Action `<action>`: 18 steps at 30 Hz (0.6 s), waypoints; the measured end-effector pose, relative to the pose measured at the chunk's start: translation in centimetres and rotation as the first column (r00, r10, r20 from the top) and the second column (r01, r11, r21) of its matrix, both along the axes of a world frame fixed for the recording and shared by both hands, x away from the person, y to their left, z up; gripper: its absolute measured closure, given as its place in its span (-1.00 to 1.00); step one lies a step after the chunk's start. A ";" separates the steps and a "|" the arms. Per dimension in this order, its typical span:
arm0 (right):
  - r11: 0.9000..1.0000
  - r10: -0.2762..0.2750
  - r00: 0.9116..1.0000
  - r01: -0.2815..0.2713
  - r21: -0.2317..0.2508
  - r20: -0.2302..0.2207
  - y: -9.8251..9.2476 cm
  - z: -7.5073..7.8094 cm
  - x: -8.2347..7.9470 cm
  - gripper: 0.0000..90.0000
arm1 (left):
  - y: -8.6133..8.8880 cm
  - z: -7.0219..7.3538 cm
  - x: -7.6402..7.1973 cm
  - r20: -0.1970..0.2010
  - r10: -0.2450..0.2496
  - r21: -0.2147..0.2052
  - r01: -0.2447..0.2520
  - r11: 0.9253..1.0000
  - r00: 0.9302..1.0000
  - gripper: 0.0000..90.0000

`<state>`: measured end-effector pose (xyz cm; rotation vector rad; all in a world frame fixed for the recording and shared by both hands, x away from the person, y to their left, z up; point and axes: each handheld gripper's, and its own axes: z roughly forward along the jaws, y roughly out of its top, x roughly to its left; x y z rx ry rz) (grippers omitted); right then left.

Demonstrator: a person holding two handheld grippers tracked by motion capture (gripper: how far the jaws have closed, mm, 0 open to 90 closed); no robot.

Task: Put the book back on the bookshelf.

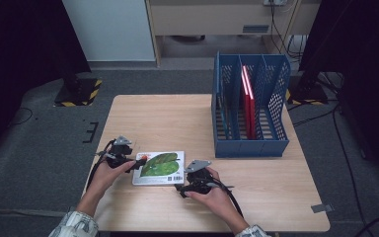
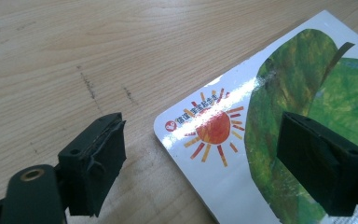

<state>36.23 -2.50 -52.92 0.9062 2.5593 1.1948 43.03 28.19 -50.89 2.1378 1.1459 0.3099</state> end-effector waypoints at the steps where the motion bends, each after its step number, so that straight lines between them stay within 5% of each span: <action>1: 1.000 -0.002 1.000 0.002 0.000 -0.008 0.1 0.0 0.0 -0.46 | 0.0 -0.1 0.1 -0.004 0.004 -0.004 -0.004 1.000 1.000 -0.67; 18: 1.000 -0.006 1.000 0.006 -0.008 -0.003 0.3 -0.5 0.1 -0.38 | -0.5 -1.2 1.6 -0.062 -0.032 -0.022 0.031 0.999 0.998 -0.62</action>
